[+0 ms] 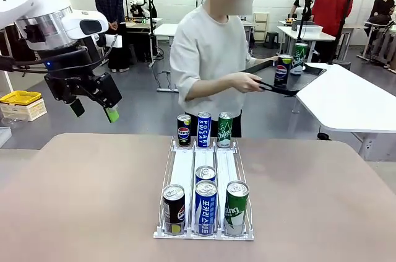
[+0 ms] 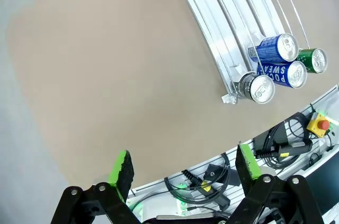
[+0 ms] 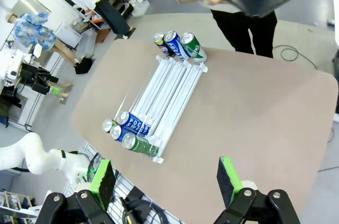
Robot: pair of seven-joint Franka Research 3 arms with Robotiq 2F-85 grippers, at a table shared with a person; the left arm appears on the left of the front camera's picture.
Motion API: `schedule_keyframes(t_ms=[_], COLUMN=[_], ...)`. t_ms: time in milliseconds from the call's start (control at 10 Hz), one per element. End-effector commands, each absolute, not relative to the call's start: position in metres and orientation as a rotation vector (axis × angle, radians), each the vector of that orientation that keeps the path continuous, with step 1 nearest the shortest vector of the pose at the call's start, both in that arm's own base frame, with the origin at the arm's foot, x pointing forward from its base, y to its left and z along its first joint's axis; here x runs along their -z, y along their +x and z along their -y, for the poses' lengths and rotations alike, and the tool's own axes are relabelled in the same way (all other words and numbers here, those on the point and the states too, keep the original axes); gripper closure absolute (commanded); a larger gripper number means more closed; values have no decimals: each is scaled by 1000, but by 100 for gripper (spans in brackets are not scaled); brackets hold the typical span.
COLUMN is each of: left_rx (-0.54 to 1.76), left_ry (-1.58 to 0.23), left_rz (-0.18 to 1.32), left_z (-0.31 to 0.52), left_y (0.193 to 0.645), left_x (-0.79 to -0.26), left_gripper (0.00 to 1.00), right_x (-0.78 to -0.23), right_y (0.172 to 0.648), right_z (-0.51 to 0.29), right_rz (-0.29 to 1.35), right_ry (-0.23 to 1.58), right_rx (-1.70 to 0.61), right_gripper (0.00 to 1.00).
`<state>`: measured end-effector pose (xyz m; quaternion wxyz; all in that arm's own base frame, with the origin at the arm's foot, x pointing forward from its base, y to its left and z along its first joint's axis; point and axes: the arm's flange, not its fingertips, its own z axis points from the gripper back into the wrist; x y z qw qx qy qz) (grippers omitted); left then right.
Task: Retrieve and hand over the desired beverage to the person.
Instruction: Place the picked can on the Handle tray extended by the person.
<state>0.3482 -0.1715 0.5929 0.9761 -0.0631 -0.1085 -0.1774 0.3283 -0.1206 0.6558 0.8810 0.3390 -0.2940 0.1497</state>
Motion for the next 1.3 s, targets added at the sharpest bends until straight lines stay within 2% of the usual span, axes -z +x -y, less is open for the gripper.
schedule_keyframes(t_ms=[0, 200, 500, 700, 1200], left_rx=[361, 358, 536, 540, 536], left_ry=[-125, -127, -369, -537, -610], left_rz=[223, 219, 349, 468, 616], left_z=[170, 172, 80, 7, -94], left_y=[347, 348, 331, 317, 300], left_x=[-594, -593, -622, -630, -658], left_gripper=[0, 0, 0, 0, 0], right_x=[-656, -656, -656, -656, -656], right_y=[329, 329, 329, 329, 329], right_z=[120, 120, 120, 120, 120], right_rz=[606, 606, 606, 606, 606], right_ry=[713, 713, 713, 713, 713], right_rx=[-313, -313, -313, -313, -313], right_gripper=[0, 0, 0, 0, 0])
